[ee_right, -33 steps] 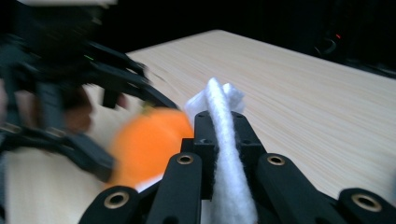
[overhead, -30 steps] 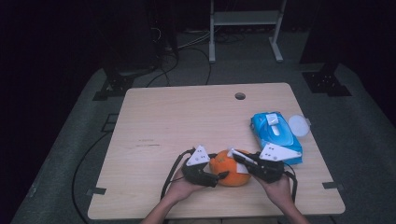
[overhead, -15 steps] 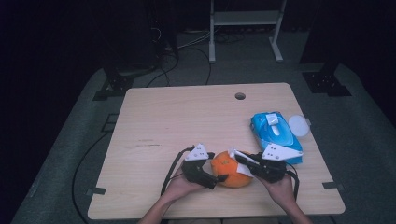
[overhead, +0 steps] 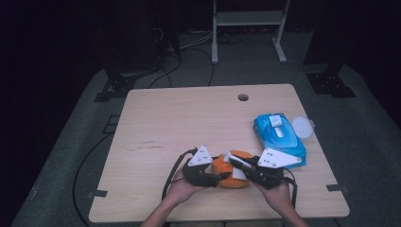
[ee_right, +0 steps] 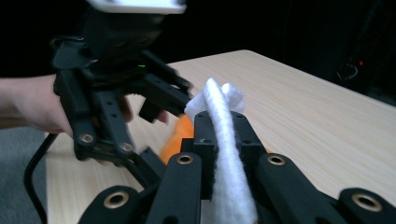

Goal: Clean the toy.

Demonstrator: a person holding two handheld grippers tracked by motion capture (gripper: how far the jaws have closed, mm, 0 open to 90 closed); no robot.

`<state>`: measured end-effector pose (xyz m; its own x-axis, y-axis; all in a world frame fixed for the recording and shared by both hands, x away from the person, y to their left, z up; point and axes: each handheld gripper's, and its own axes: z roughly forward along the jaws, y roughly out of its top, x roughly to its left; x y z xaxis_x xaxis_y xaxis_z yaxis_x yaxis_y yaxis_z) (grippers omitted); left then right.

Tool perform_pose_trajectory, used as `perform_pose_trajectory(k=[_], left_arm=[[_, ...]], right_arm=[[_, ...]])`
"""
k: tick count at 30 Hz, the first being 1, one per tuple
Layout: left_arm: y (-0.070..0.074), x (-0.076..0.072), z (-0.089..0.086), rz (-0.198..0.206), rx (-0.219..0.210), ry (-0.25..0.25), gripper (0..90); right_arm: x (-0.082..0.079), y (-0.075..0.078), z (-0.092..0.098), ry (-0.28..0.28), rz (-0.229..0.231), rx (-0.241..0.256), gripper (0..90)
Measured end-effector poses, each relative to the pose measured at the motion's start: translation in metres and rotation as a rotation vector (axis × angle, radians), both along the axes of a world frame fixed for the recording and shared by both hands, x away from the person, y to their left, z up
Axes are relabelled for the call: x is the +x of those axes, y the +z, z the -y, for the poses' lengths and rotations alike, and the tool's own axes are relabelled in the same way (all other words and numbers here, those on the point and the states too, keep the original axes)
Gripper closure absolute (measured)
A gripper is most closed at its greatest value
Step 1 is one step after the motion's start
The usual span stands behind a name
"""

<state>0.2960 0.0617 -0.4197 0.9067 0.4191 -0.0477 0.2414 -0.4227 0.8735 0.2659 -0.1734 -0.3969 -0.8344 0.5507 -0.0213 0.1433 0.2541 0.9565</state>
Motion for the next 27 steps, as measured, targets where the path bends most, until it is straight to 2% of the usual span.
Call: perform_pose_trajectory(k=[2,4,6,8,9,10,13,15,17,19,21,22,24,25,26,27], left_arm=[[0.002,0.000,-0.004,-0.002,-0.021,0.005,40.6],[0.005,0.000,-0.008,-0.010,-0.031,0.008,40.7],[0.006,0.000,-0.009,0.001,-0.011,0.016,40.7],[0.005,0.002,-0.010,-0.011,-0.012,0.020,40.7],[0.005,0.002,-0.009,-0.008,-0.001,0.018,40.6],[0.005,0.001,-0.008,-0.005,0.003,0.018,40.5],[0.003,0.001,-0.004,-0.007,0.009,0.019,40.0],[0.004,-0.001,-0.004,-0.004,-0.001,0.020,40.0],[0.003,-0.001,-0.005,-0.012,-0.020,0.000,39.0],[-0.001,-0.003,-0.002,-0.003,-0.018,-0.025,34.4],[-0.005,-0.002,0.000,0.018,-0.012,-0.042,23.7],[-0.008,0.000,-0.001,0.021,-0.019,-0.049,19.4],[-0.012,0.005,-0.004,0.014,-0.042,-0.040,10.8],[-0.014,0.008,-0.003,-0.010,-0.043,-0.029,6.7],[-0.017,0.011,-0.002,-0.046,-0.051,-0.028,5.6],[-0.019,0.013,-0.002,-0.066,-0.064,-0.032,5.5]], right_arm=[[-0.001,0.000,-0.004,-0.002,0.025,-0.022,82.5],[0.004,-0.003,0.003,-0.014,-0.002,0.003,82.6],[0.011,-0.009,0.012,-0.050,-0.027,-0.014,82.6],[0.017,-0.016,0.019,-0.073,-0.073,0.000,82.6],[0.018,-0.017,0.020,-0.077,-0.077,0.007,82.6],[0.017,-0.015,0.019,-0.076,-0.072,0.012,82.6],[0.009,-0.007,0.008,-0.025,-0.041,0.038,82.5],[0.005,-0.006,0.002,-0.012,-0.022,0.024,82.5],[0.006,-0.007,0.003,-0.014,-0.028,0.022,82.6],[0.010,-0.011,0.007,-0.032,-0.050,0.015,82.6],[0.013,-0.018,0.010,-0.039,-0.074,-0.011,82.6],[0.015,-0.022,0.011,-0.039,-0.092,-0.008,82.6],[0.016,-0.024,0.013,-0.040,-0.097,-0.017,82.6],[0.016,-0.023,0.014,-0.038,-0.099,-0.018,82.5],[0.017,-0.023,0.015,-0.039,-0.099,-0.017,82.5],[0.017,-0.024,0.016,-0.043,-0.102,-0.016,82.6]])
